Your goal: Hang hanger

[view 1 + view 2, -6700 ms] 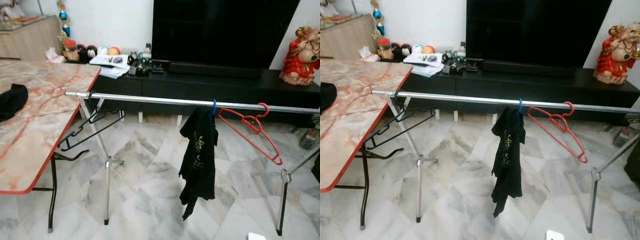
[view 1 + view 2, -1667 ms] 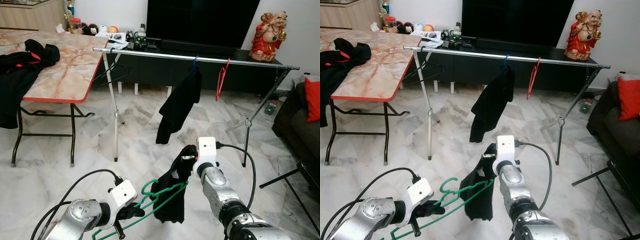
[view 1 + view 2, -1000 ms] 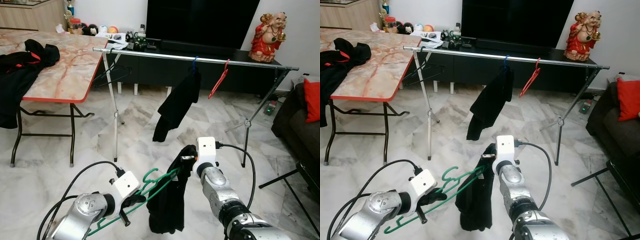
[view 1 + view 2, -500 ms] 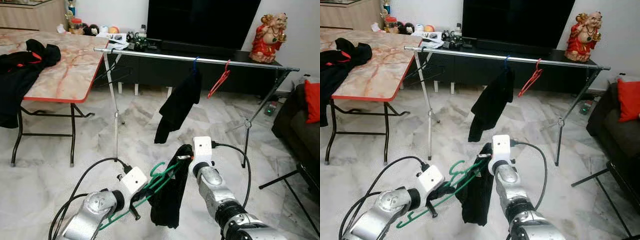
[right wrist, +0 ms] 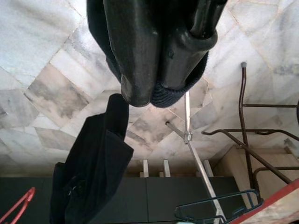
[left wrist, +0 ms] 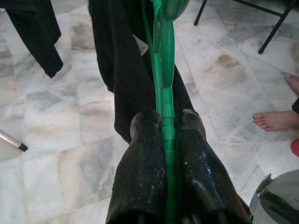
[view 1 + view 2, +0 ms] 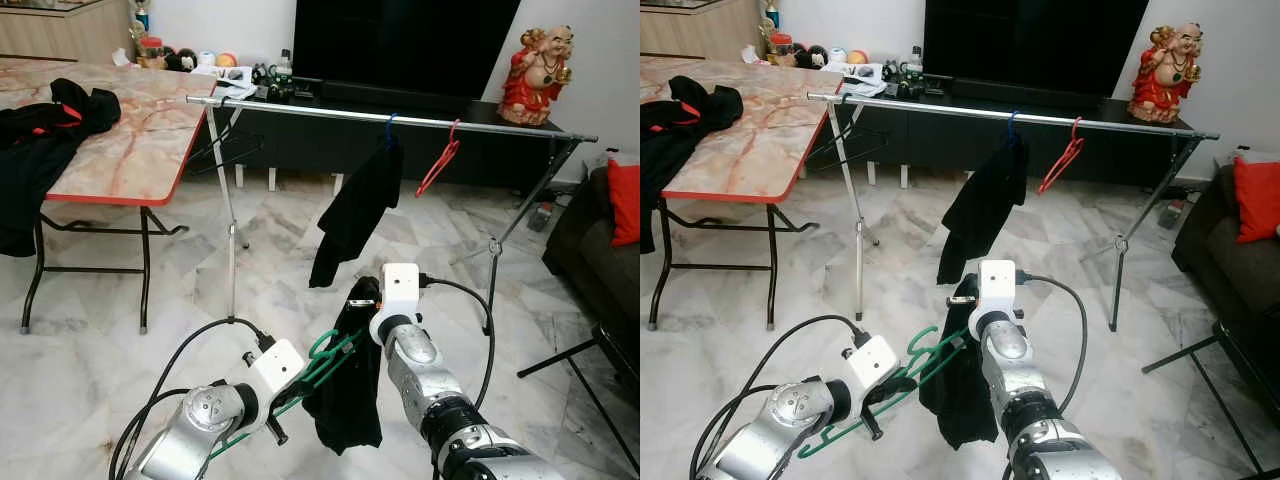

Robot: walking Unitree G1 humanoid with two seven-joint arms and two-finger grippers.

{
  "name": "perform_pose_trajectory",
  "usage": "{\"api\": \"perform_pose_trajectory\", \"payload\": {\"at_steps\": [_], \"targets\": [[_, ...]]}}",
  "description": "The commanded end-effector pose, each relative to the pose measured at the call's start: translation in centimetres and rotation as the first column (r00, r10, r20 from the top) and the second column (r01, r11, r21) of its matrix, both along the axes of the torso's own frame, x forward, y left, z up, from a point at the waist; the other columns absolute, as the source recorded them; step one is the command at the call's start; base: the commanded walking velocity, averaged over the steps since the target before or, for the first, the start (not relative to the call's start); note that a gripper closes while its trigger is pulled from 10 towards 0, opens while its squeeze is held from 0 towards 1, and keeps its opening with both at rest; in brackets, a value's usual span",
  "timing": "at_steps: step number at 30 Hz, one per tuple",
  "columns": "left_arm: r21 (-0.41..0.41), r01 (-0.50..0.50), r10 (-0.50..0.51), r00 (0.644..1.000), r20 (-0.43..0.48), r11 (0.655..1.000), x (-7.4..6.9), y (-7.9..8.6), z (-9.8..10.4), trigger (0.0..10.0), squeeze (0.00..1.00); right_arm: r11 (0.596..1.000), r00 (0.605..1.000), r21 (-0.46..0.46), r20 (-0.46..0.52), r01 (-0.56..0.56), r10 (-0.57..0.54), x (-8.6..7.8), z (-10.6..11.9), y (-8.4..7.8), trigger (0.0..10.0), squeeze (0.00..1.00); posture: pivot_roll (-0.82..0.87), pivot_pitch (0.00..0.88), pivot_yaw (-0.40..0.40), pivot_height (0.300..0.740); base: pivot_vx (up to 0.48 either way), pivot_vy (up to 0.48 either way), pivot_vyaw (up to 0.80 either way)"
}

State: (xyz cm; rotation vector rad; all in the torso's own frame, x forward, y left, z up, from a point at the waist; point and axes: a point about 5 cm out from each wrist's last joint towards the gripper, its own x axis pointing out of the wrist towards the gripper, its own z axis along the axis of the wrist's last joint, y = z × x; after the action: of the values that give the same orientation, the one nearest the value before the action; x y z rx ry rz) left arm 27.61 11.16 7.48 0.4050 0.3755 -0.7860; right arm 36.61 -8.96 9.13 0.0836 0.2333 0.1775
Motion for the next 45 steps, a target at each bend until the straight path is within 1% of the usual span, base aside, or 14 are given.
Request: {"api": "perform_pose_trajectory", "payload": {"at_steps": [1,6,10,15,20,25,30,31,33,35,37,42,43,45], "targets": [[0.011,-0.012,0.012,1.000,0.015,1.000,0.5,0.1,0.4,10.0,0.00,1.000,0.999,0.005,0.045,0.008,-0.009,0.6,1.3,-0.2,10.0,0.00,0.16,0.000,-0.141,0.740,0.000,0.000,0.00],[0.009,-0.029,0.029,0.999,0.022,1.000,0.6,0.1,0.4,10.0,0.00,1.000,0.999,0.011,0.045,-0.023,0.022,0.5,1.2,0.3,10.0,0.00,0.15,0.000,-0.143,0.740,0.000,0.000,0.00],[0.010,-0.040,0.040,0.999,0.024,0.999,0.7,0.1,0.4,10.0,0.00,1.000,0.999,0.010,0.045,-0.021,0.021,0.5,1.2,0.4,10.0,0.00,0.15,0.000,-0.143,0.740,0.000,0.000,0.00],[0.065,-0.116,0.114,0.993,0.027,0.991,1.2,1.2,0.0,10.0,0.00,0.999,0.997,0.021,0.067,0.038,-0.039,0.8,1.8,-0.4,10.0,0.00,0.15,0.000,-0.145,0.740,0.000,0.000,0.00],[0.092,-0.137,0.134,0.990,0.043,0.986,1.4,1.7,0.0,10.0,0.00,0.998,0.996,0.019,0.066,0.055,-0.056,0.9,1.9,-0.8,10.0,0.00,0.16,0.000,-0.146,0.740,0.000,0.000,0.00],[0.074,-0.141,0.137,0.989,0.056,0.987,1.6,1.6,0.3,10.0,0.00,0.999,0.998,0.024,0.054,0.021,-0.023,0.7,1.5,-0.3,10.0,0.00,0.15,0.000,-0.146,0.740,0.000,0.000,0.00],[0.027,-0.103,0.101,0.992,0.075,0.994,1.6,1.0,0.8,10.0,0.00,0.999,0.999,0.025,0.048,-0.022,0.021,0.4,1.3,0.5,10.0,0.00,0.15,0.000,-0.144,0.740,0.000,0.000,0.00],[-0.001,-0.091,0.091,0.992,0.084,0.996,1.6,0.6,1.1,10.0,0.00,0.999,0.998,0.019,0.042,-0.038,0.037,0.3,1.2,0.8,10.0,0.00,0.15,0.000,-0.143,0.740,0.000,0.000,0.00],[-0.017,-0.086,0.087,0.991,0.101,0.996,1.6,0.4,1.4,10.0,0.00,0.999,0.998,0.021,0.040,-0.043,0.042,0.3,1.1,0.9,10.0,0.00,0.15,0.000,-0.144,0.740,0.000,0.000,0.00],[-0.048,-0.090,0.095,0.988,0.121,0.995,1.7,0.2,1.8,10.0,0.00,0.999,0.998,0.022,0.038,-0.048,0.047,0.2,1.1,1.0,10.0,0.00,0.15,0.000,-0.145,0.740,0.000,0.000,0.00],[-0.089,-0.115,0.129,0.977,0.171,0.989,2.2,0.1,2.6,10.0,0.00,0.999,0.998,0.024,0.036,-0.046,0.045,0.2,1.0,1.0,10.0,0.00,0.15,0.000,-0.145,0.740,0.000,0.000,0.00],[-0.129,-0.145,0.171,0.961,0.218,0.981,2.8,0.1,3.4,10.0,0.00,0.998,0.998,0.028,0.044,-0.056,0.054,0.2,1.1,1.2,10.0,0.00,0.15,0.000,-0.144,0.740,0.000,0.000,0.00],[-0.125,-0.142,0.166,0.963,0.210,0.982,2.8,0.1,3.4,10.0,0.00,0.998,0.997,0.030,0.048,-0.057,0.055,0.2,1.2,1.2,10.0,0.00,0.15,0.000,-0.144,0.740,0.000,0.000,0.00],[-0.063,-0.108,0.117,0.978,0.170,0.992,2.4,0.0,2.5,10.0,0.00,0.998,0.997,0.038,0.063,-0.046,0.043,0.3,1.5,1.3,10.0,0.00,0.15,0.000,-0.143,0.740,0.000,0.000,0.00]]}}
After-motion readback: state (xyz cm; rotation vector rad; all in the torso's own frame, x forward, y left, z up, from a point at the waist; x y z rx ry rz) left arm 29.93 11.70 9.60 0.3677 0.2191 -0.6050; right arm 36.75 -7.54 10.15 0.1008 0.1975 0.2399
